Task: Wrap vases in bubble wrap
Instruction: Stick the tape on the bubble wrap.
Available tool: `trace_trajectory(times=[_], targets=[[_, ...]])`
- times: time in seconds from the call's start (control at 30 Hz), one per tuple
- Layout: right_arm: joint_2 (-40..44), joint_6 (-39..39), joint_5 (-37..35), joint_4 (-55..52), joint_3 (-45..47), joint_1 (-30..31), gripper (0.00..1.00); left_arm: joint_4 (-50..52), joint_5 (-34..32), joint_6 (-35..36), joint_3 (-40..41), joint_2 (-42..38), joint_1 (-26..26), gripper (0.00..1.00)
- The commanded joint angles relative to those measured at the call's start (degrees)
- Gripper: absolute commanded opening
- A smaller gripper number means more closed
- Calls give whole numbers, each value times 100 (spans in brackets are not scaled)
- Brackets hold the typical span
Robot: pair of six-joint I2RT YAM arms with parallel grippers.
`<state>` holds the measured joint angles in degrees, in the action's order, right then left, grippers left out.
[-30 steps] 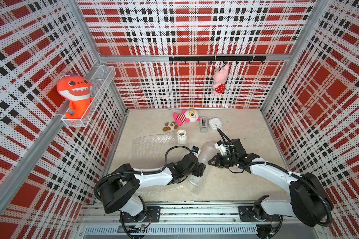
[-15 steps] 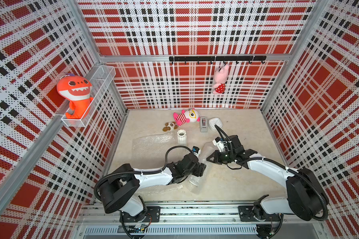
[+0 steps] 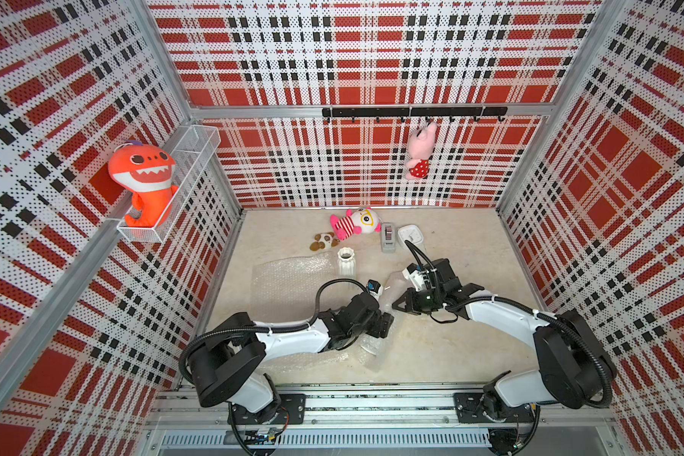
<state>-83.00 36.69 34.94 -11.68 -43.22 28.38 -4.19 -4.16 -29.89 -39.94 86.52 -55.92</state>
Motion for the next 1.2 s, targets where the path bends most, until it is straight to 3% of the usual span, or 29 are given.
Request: trace_trajectory(times=[0.0,0.17,0.4,0.67,0.97,1.17], targets=[[-120,-122,-200,-96,49,45,0,432,195,62,-133,-60,-73,84],[-137,-161,-239,-123,143,45,0,265,126,-79,-115,-390,-18,94],[-58,-192,-306,-185,183,46,0,-16,-444,-998,-79,-774,68,96],[-58,-148,-250,-71,224,46,0,-405,-755,-1808,-461,-103,164,97],[3,-143,-215,-49,272,45,0,-211,-1077,-2165,-854,630,329,81],[-14,-136,-195,7,282,45,0,-444,-756,-2246,-618,699,447,70]])
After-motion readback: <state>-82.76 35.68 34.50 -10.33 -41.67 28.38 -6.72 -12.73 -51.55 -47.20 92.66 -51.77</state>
